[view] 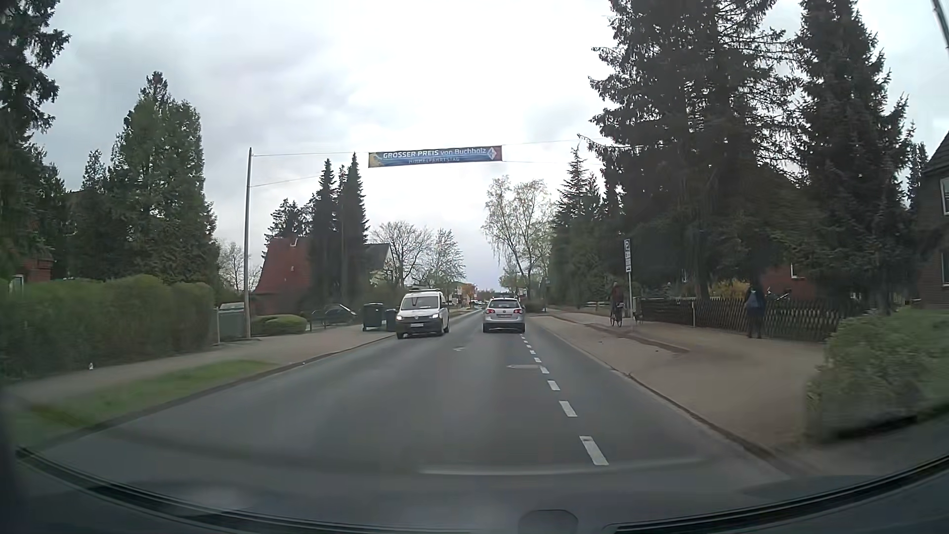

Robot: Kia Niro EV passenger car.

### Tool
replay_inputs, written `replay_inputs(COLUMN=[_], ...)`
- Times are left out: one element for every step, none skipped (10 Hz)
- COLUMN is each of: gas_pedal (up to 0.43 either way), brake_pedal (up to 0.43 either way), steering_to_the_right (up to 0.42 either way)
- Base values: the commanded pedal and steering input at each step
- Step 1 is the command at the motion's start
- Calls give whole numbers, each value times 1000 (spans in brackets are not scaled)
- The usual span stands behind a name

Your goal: Follow the waypoints while adhering to traffic rules and regulations

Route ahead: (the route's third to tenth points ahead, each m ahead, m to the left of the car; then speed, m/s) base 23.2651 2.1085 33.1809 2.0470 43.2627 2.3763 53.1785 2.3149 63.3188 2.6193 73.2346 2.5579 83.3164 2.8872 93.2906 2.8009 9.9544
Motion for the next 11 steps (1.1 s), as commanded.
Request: replay_inputs(gas_pedal=[189,189,189,189,189,189,189,189,189,189,177], brake_pedal=[6,6,0,0,0,0,0,6,0,0,6], steering_to_the_right=[-2,-3,-3,-4,-8,-8,-7,-6,-6,-6,-6])
